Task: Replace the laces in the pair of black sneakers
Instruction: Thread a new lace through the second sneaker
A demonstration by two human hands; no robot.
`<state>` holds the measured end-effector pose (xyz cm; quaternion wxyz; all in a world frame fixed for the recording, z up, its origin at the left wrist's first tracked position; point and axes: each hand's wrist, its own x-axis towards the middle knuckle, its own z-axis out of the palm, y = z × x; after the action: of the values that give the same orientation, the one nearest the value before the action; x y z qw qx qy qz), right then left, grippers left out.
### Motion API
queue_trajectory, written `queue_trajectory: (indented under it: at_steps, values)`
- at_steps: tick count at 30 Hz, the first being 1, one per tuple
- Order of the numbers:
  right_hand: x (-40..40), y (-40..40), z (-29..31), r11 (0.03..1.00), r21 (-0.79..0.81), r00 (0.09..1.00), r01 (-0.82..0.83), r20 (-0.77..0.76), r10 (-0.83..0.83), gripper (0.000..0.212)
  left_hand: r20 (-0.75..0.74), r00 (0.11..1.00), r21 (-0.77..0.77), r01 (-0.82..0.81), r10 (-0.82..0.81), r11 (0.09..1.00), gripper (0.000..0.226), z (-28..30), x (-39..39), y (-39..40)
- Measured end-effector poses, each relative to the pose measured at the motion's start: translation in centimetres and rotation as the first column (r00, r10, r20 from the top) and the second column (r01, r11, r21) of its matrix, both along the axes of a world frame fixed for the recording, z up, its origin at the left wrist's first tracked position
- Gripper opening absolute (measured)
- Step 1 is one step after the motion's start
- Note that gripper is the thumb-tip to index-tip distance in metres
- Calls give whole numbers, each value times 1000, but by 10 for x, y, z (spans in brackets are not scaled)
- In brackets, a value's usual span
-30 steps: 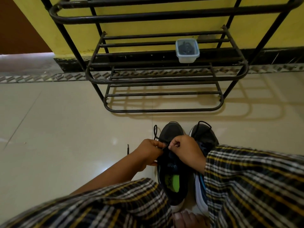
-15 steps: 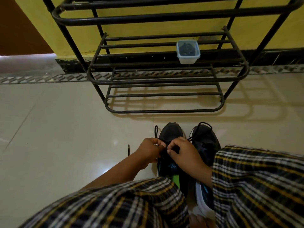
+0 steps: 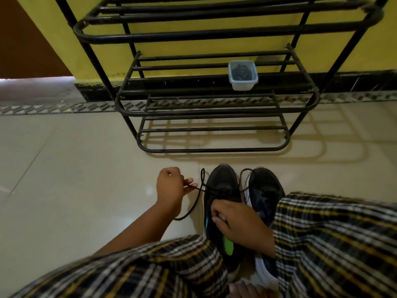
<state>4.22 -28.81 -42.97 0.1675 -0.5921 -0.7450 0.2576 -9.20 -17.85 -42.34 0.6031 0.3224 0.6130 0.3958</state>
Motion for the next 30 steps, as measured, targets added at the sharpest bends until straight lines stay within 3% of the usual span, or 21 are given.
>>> queue_trajectory:
  at_steps: [1,3,5,7,9,10,11,12,13,14,16,18,21,23,24,27,30]
  values:
    - [0,0,1,1000,-6,1000,1,10,-1,11,-30,999,26,11,-11,1000,17,0,-3,-1]
    - [0,0,1,1000,-21,1000,-4,22,5,11,-273,952,159,186,-138,970,18,-4,-6,-8]
    - [-1,1,3,1000,-23,1000,-6,21,6,11,-540,804,277,448,-248,850,15,-8,-8,-16]
    - [-2,1,3,999,-35,999,-5,34,7,10,-737,574,226,707,-358,670,16,-12,-8,-21]
    - [-2,1,2,999,-47,999,-1,53,4,9,-905,167,-37,886,-393,462,23,-14,-8,-23]
    - [-2,1,2,999,-55,998,0,61,4,8,-923,0,-167,900,-384,402,23,-15,-8,-24]
    - [-2,2,3,998,-61,998,-3,68,7,6,-919,-89,-248,888,-384,388,22,-16,-9,-24]
    - [-2,2,3,998,-67,997,-4,71,9,5,-912,-95,-270,873,-400,406,21,-16,-9,-24]
    - [-2,2,3,998,-70,998,-3,70,8,6,-909,-33,-234,865,-416,445,19,-16,-9,-23]
    - [-2,2,3,997,-72,997,-1,71,6,8,-900,83,-159,850,-428,501,18,-16,-9,-22]
    - [-3,2,4,998,-68,998,1,63,4,10,-789,429,43,753,-440,656,23,-15,-9,-20]
    - [-3,2,3,998,-64,999,3,51,0,11,-594,701,180,593,-394,785,32,-13,-8,-18]
    - [-2,2,0,998,-65,999,8,35,-6,9,-204,943,144,296,-264,944,35,-6,-4,-15]
    - [-2,2,-1,998,-65,1000,9,29,-7,7,120,991,-30,70,-66,997,32,3,-1,-11]
    - [-2,2,-2,998,-66,1000,12,27,-10,9,205,978,-112,-24,47,993,30,6,-1,-9]
    - [-2,3,-3,997,-70,1000,12,23,-11,12,327,911,-226,-183,252,957,31,11,-4,-5]
    - [-2,3,-6,997,-73,999,21,34,-19,13,344,902,-284,-164,260,945,33,11,-14,-3]
